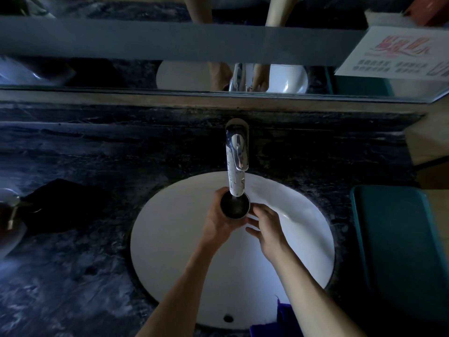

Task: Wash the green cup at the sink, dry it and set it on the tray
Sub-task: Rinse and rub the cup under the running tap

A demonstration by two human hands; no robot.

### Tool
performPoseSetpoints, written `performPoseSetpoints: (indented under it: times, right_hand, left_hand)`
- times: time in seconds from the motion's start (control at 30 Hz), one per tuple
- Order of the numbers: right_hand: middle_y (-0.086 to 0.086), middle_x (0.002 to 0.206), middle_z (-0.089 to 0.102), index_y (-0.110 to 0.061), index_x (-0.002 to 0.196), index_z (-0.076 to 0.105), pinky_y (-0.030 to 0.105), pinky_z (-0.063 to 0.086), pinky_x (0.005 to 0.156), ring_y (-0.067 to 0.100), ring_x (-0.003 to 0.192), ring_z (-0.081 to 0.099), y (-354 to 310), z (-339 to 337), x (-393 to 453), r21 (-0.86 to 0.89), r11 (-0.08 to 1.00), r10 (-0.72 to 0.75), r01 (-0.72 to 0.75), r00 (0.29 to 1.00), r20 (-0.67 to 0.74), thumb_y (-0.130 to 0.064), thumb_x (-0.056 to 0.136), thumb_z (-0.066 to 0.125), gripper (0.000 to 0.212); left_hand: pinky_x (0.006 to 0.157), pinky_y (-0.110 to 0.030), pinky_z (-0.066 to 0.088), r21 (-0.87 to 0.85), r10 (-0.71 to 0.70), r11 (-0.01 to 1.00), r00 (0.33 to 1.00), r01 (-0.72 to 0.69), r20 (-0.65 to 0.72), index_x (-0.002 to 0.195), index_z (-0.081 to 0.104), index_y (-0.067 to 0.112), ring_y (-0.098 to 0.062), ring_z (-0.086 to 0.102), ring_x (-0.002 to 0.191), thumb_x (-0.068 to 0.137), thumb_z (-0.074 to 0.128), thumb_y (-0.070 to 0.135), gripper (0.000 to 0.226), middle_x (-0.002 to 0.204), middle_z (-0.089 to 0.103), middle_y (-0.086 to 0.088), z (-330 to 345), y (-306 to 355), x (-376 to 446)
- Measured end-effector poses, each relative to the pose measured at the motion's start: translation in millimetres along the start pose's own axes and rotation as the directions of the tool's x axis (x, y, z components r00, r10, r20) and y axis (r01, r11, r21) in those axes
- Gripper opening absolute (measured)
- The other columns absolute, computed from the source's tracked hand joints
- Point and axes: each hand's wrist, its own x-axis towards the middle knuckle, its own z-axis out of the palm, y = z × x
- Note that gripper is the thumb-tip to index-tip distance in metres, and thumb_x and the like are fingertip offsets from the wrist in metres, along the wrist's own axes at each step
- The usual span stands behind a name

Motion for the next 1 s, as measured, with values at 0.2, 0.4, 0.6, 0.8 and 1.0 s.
performPoseSetpoints:
  times: [0.2, 0.4, 0.6, 0.8, 1.0]
  right_hand:
    - [0.007, 0.118, 0.074, -0.011, 0.113, 0.069, 0.041, 0.053, 0.087, 0.029, 0.110, 0.069, 1, 2, 1, 0.000, 1.000, -0.010, 0.010, 1.000, -0.002, -0.020, 0.101, 0.053, 0.022]
    - [-0.002, 0.117, 0.075, -0.026, 0.111, 0.073, 0.044, 0.050, 0.095, 0.019, 0.116, 0.066, -3, 4, -6, -0.081, 0.990, -0.107, 0.113, 0.991, 0.080, -0.009, 0.098, 0.049, 0.033]
    - [-0.015, 0.122, 0.074, -0.041, 0.119, 0.071, 0.046, 0.048, 0.101, 0.012, 0.121, 0.064, -6, 4, -10, -0.063, 0.986, -0.143, 0.153, 0.979, 0.147, -0.028, 0.102, 0.052, 0.028]
    - [-0.023, 0.117, 0.074, -0.044, 0.117, 0.071, 0.041, 0.050, 0.099, 0.000, 0.112, 0.067, -8, 4, -10, -0.093, 0.976, -0.170, 0.195, 0.959, 0.226, -0.020, 0.103, 0.051, 0.034]
    - [-0.010, 0.122, 0.071, -0.033, 0.129, 0.058, 0.028, 0.055, 0.097, 0.003, 0.115, 0.067, -2, 8, -8, -0.211, 0.917, -0.275, 0.340, 0.918, 0.285, -0.025, 0.101, 0.062, 0.030]
  left_hand:
    - [0.093, -0.032, 0.057, -0.049, -0.035, 0.998, 0.999, 0.033, -0.039, 0.125, 0.051, 0.032, -0.010, 0.065, 0.113, 0.070, 0.090, -0.002, 0.077, 0.123, 0.065, -0.002, -1, -3, 1]
    - [0.087, -0.016, 0.053, -0.080, -0.052, 0.996, 0.998, 0.049, -0.032, 0.126, 0.050, 0.022, 0.005, 0.065, 0.105, 0.066, 0.091, -0.007, 0.078, 0.118, 0.067, 0.002, 3, 2, 2]
    - [0.088, -0.021, 0.055, -0.084, -0.027, 0.996, 1.000, 0.027, 0.002, 0.128, 0.053, 0.018, -0.008, 0.066, 0.110, 0.061, 0.088, 0.007, 0.076, 0.120, 0.068, -0.003, 3, 4, 5]
    - [0.076, -0.020, 0.060, -0.226, -0.224, 0.951, 0.974, 0.211, -0.034, 0.130, 0.058, 0.015, -0.008, 0.073, 0.102, 0.072, 0.092, 0.013, 0.068, 0.117, 0.072, -0.003, 2, 4, 6]
    - [0.073, -0.036, 0.055, -0.470, -0.380, 0.812, 0.925, 0.346, 0.025, 0.100, 0.076, 0.014, -0.026, 0.072, 0.091, 0.083, 0.076, 0.043, 0.034, 0.092, 0.076, -0.008, 15, 10, 6]
